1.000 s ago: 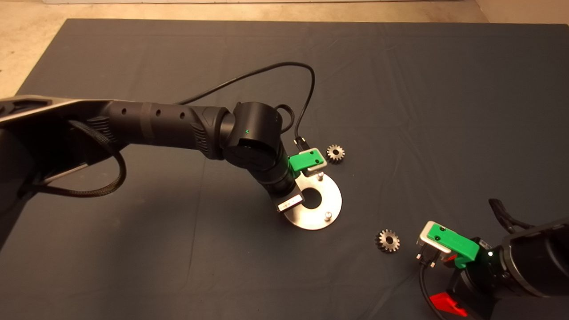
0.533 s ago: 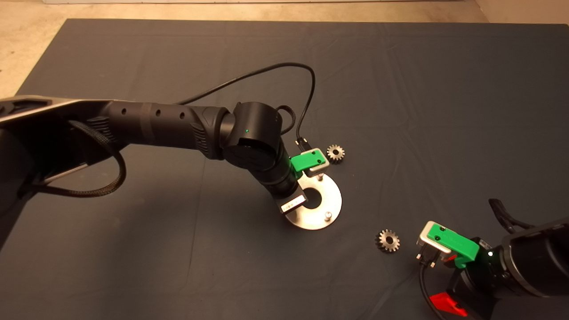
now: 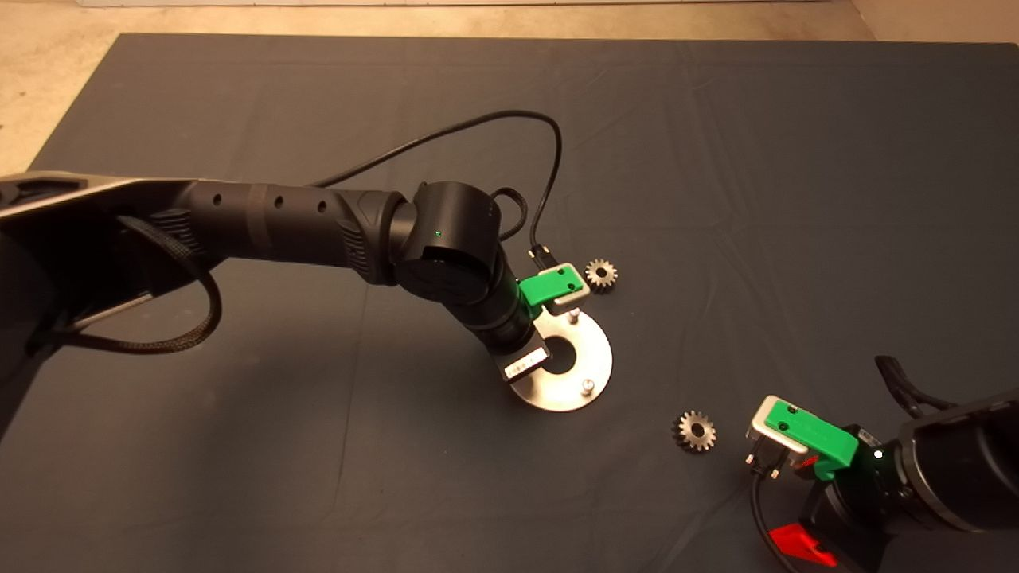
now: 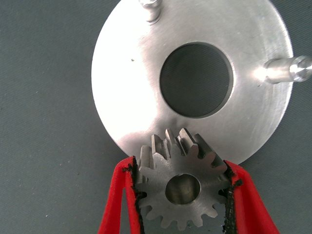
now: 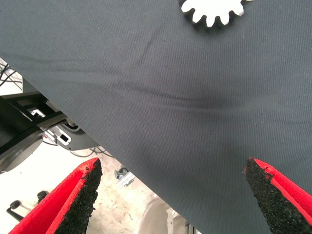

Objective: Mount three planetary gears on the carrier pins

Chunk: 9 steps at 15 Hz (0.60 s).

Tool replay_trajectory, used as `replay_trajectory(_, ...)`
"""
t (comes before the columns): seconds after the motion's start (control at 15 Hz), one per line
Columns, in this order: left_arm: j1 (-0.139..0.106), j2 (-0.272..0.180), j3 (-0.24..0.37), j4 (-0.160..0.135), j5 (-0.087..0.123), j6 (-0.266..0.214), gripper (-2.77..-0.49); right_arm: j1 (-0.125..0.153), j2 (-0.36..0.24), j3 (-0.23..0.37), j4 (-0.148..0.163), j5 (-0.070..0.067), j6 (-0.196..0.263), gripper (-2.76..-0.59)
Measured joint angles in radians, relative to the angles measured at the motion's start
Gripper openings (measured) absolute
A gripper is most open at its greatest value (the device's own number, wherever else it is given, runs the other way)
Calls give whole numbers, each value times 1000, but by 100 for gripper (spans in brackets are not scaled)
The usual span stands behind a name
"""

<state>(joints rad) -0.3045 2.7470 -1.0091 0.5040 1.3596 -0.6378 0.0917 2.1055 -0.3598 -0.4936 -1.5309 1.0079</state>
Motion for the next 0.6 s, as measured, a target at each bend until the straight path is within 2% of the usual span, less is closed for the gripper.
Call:
replay_trajectory(0.2,0,-26,0,0,-2,0,-266,0,0,0,0,0,0,-118)
replay_trajectory(0.6,0,-25,1,0,-6,-1,-266,0,0,0,1,0,3,-118)
